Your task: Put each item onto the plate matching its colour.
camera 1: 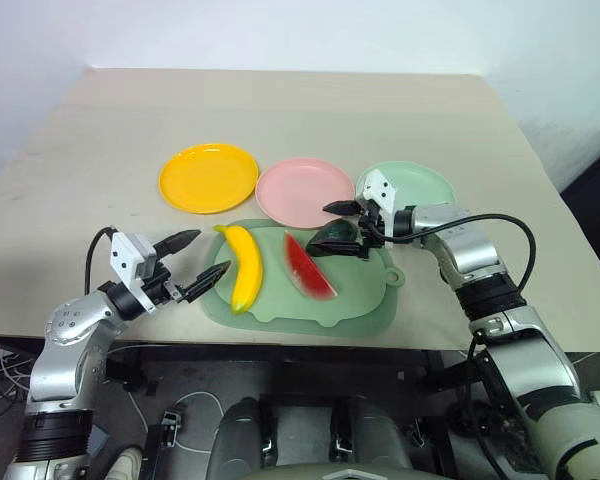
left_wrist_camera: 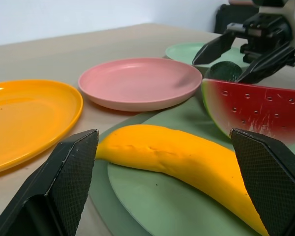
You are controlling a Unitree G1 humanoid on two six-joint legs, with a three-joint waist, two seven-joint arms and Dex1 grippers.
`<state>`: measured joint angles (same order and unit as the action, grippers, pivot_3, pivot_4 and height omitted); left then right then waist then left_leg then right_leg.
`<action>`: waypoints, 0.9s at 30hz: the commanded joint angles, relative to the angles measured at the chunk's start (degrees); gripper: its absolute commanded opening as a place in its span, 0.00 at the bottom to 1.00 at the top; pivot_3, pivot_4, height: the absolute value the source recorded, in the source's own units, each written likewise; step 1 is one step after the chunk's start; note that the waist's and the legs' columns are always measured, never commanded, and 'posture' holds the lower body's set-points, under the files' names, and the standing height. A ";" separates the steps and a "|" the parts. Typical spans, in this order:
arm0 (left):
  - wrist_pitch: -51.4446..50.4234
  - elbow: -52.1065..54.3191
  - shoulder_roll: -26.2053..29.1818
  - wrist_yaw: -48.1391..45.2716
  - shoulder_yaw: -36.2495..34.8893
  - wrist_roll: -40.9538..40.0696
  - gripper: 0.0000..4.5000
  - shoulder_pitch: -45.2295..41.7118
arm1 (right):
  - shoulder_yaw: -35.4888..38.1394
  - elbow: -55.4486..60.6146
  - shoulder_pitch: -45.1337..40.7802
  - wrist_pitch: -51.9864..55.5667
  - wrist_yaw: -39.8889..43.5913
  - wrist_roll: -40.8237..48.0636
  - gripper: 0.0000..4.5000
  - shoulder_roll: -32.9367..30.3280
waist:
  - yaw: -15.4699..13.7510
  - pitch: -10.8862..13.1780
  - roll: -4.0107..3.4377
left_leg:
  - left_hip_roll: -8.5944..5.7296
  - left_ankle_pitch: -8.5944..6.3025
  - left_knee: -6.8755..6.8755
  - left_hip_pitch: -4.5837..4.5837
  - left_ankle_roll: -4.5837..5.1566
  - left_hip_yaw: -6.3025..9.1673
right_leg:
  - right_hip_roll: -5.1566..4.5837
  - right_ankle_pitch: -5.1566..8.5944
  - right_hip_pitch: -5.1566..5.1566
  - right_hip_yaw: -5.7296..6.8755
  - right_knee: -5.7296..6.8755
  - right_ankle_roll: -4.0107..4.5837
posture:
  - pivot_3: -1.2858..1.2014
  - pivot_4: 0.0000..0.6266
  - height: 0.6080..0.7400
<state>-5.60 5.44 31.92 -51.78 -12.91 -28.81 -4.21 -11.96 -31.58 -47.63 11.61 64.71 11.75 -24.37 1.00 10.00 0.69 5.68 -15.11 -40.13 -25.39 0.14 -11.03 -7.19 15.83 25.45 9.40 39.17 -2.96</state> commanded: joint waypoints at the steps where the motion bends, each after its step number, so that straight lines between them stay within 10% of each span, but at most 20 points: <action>1: 0.69 2.28 0.66 0.26 -1.94 -0.84 1.00 0.35 | 0.19 -2.78 -2.09 -3.09 1.87 -1.57 0.99 0.22 | 0.02 0.00 0.00 | 0.00 0.00 0.00 0.00 0.00 0.00 | 0.00 0.00 0.00 0.00 0.00 0.00 | 0.52 0.24 0.66; 27: 0.61 0.42 1.10 -0.62 -0.57 -0.04 1.00 -1.72 | 3.85 13.28 9.68 4.98 -2.11 -1.06 0.99 -2.66 | -0.01 0.01 -0.02 | 0.01 0.01 0.00 0.00 -0.01 0.00 | 0.00 0.00 0.01 -0.01 0.01 0.00 | 0.52 0.24 0.66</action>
<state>-5.72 5.55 32.62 -52.28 -12.98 -28.87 -5.11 -10.07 -21.16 -37.71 16.09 63.54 9.78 -26.46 1.00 10.01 0.67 5.69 -15.11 -40.13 -25.39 0.13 -11.02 -7.19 15.82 25.47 9.39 39.17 -2.96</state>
